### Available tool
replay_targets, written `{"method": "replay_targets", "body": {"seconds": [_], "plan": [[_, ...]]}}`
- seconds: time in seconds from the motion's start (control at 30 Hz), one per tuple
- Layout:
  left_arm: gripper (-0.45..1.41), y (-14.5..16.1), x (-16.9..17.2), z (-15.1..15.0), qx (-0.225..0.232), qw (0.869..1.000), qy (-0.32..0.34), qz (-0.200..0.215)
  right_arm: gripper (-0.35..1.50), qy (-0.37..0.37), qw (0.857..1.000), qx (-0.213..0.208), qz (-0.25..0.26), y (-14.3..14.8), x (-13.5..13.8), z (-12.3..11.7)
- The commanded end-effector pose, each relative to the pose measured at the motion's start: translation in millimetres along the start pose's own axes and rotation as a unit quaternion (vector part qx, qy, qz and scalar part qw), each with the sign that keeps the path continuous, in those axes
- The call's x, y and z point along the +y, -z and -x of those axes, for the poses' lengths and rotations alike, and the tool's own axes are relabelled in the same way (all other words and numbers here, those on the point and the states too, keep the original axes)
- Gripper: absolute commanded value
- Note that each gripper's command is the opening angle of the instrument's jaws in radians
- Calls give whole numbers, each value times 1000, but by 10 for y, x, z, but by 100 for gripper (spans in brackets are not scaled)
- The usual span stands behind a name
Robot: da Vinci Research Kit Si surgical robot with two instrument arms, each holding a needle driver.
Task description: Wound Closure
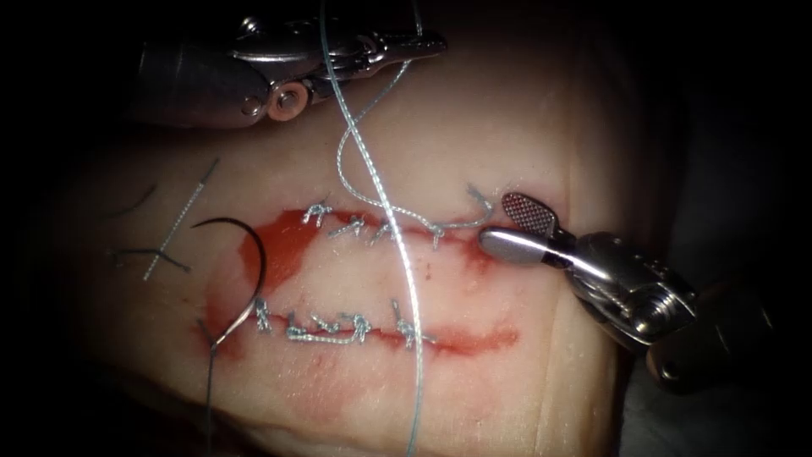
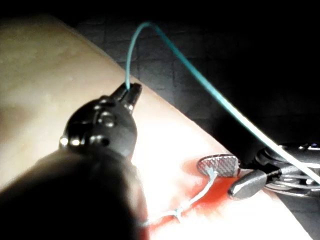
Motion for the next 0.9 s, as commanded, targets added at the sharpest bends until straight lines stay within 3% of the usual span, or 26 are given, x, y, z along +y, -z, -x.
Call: {"method": "replay_targets", "body": {"seconds": [0.03, 0.07, 0.23, 0.47, 0.67, 0.8, 0.9], "plan": [[-45, -6, 3, 3, -8, 1000, 1, 1, 133, 0, 1000, -4, 3, -7, -6, 10], [-45, -6, 2, 7, -20, 1000, -1, 1, 133, 0, 1000, 1, 17, -11, -12, 34], [-45, -6, -3, 17, -76, 997, -10, -1, 133, 0, 998, 55, 6, -31, -13, 71], [-45, -5, -14, 33, -109, 994, -13, -5, 128, 3, 985, 174, 11, -69, -19, 103], [-45, -7, -20, 36, -126, 992, -16, -10, 128, 10, 966, 254, 35, -93, -29, 92], [-45, -7, -23, 42, -139, 990, -33, -13, 126, 25, 945, 310, 96, -100, -36, 58], [-45, -7, -23, 42, -139, 990, -36, -12, 123, 41, 937, 318, 135, -99, -34, 37]]}}
